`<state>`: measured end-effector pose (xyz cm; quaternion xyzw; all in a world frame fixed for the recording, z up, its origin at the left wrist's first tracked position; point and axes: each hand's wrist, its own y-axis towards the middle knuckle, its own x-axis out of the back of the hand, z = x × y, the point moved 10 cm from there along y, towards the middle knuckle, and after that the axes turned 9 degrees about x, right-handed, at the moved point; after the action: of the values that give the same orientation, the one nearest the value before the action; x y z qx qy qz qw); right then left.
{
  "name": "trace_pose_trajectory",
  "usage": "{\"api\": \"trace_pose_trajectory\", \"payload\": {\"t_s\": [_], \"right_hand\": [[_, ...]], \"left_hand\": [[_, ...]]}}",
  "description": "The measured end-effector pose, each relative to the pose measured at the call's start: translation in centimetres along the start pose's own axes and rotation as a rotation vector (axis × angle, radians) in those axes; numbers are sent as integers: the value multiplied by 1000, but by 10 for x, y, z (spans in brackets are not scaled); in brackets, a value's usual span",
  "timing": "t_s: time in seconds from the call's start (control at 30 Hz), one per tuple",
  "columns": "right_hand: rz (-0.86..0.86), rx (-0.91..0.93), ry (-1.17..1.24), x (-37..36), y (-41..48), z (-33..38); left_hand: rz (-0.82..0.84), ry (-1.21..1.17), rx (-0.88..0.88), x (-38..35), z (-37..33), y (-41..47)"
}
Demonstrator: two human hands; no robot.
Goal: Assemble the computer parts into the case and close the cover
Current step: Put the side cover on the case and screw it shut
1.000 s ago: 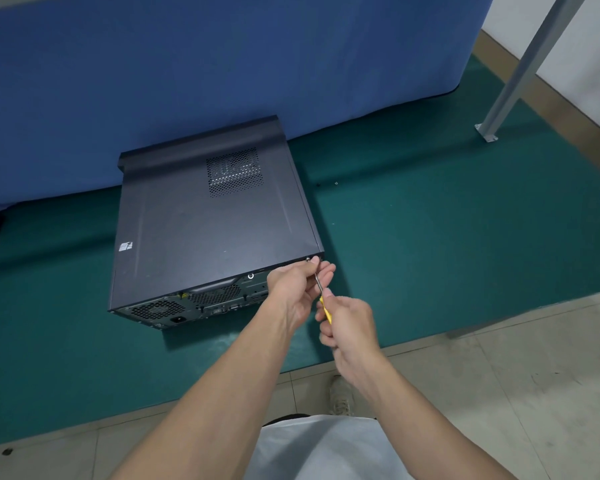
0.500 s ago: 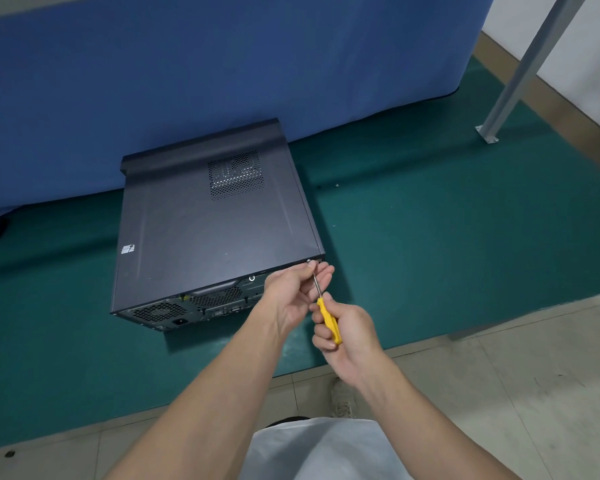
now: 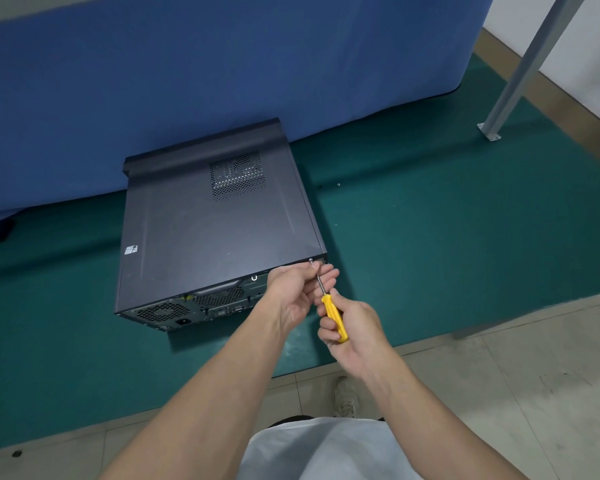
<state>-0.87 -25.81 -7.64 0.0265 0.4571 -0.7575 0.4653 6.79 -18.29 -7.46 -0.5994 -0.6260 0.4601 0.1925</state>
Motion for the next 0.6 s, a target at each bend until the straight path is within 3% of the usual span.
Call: {"api": "trace_pose_trajectory", "payload": {"t_s": [0.07,0.23,0.3,0.4,0.47,0.53,0.6], "right_hand": [[-15,21,-71,4,-1,1],[-102,312,-680,9,-6,23],[-99,283,-611,10,-4,18],[39,5,-45,-6,-4,-8],[71,-102,123,-11,-8,-13],[34,-42,-13,-3,-5,-8],[-26,118,-355,5,-6,6]], "left_hand": [[-50,-1,-18,3,-3,0],[-115,-34,-66,11,-5,1],[-87,-31,-56,8,-3,1],[-16,-23,-19,1,-2,-1],[-25,-8,-9,0,-3,0],[-55,-29,-13,0,-3,0],[-93,-56,-30,3,-3,-2]]}}
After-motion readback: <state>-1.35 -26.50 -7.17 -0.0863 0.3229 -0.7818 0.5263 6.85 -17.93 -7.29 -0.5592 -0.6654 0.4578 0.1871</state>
